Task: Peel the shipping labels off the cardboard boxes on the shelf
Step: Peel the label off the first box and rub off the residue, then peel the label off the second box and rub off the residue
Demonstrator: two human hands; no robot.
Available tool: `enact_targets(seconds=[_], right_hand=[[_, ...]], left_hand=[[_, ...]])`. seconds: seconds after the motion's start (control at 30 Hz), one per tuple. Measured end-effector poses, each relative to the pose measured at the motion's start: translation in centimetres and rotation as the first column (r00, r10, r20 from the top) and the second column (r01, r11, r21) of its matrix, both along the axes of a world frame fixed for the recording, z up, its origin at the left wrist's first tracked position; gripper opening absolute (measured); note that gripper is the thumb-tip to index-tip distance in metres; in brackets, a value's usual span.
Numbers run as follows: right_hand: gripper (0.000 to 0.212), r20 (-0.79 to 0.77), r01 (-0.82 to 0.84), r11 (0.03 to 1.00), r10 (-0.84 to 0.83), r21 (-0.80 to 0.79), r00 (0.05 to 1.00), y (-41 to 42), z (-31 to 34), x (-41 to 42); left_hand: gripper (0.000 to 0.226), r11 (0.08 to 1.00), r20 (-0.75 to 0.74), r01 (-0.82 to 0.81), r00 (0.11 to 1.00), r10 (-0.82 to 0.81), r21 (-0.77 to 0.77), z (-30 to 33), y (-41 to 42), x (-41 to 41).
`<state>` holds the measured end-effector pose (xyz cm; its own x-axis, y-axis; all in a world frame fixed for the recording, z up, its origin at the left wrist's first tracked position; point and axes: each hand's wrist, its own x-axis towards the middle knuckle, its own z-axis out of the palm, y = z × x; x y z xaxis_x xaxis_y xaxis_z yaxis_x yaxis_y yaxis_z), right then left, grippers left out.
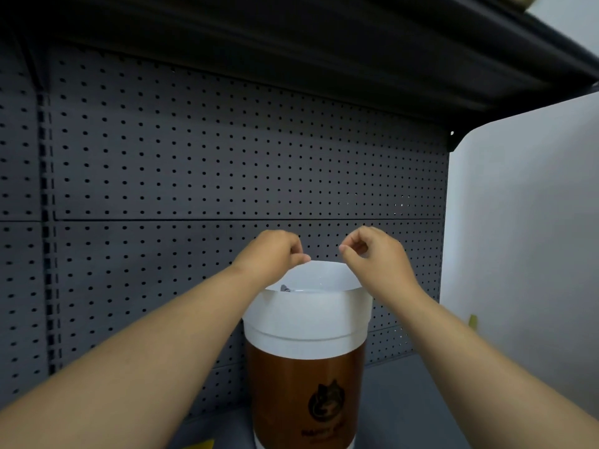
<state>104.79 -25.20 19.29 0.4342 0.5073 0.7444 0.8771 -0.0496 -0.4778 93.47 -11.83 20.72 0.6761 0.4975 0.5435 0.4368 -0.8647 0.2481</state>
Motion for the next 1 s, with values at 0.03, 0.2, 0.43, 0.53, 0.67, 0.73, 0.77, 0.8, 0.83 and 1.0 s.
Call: enact_targets(seconds=[0.03,0.2,0.43,0.53,0.67,0.73,0.77,0.8,0.83,1.0], right_hand=[[0.01,-0.005,0.0,1.0,0.0,0.002,1.0,-0.1,-0.1,0.2],[0.009,-0.023,-0.008,1.0,0.007,-0.019,1.0,-0.5,-0.7,0.9],[0.01,0.01,-0.056,0.998,0.056,0.016,0.998,-0.4,-1.1,-0.5],[0.009,0.027,-0.109,0.993,0.108,0.047,0.994,0.2,-1.1,-2.3],[0.008,0.071,-0.204,0.978,0.201,0.048,0.977,1.7,-1.3,-5.9],[0.009,0.095,-0.25,0.968,0.246,0.033,0.964,2.6,-1.6,-8.0],[0.009,0.106,-0.273,0.962,0.269,0.023,0.957,3.1,-1.8,-9.1],[0.009,0.116,-0.292,0.956,0.289,0.013,0.95,3.6,-2.0,-10.3],[0.009,0.123,-0.31,0.951,0.307,0.003,0.944,4.2,-2.3,-11.6],[0.01,0.111,-0.393,0.918,0.396,-0.053,0.911,7.7,-4.0,-19.0]], left_hand=[[0.028,1.0,-0.014,0.005,1.0,-0.006,-0.013,-0.2,0.0,0.1],[0.034,0.997,-0.067,-0.033,0.997,0.037,0.07,-0.6,0.0,0.4],[0.047,0.969,0.033,-0.1,0.995,0.095,0.225,-1.1,-0.3,-1.1],[0.046,0.958,0.104,-0.128,0.989,0.104,0.255,-1.6,-0.2,-2.9],[0.044,0.93,0.154,-0.205,0.974,0.164,0.306,-2.2,0.2,-6.5],[0.041,0.906,0.171,-0.25,0.964,0.202,0.34,-2.8,0.6,-8.8],[0.04,0.894,0.174,-0.271,0.96,0.221,0.358,-3.1,0.8,-10.1],[0.039,0.881,0.173,-0.29,0.955,0.241,0.373,-3.5,1.1,-11.6],[0.039,0.87,0.166,-0.311,0.949,0.266,0.383,-3.9,1.4,-13.1],[0.037,0.815,0.095,-0.408,0.908,0.407,0.412,-6.5,3.1,-22.3]])
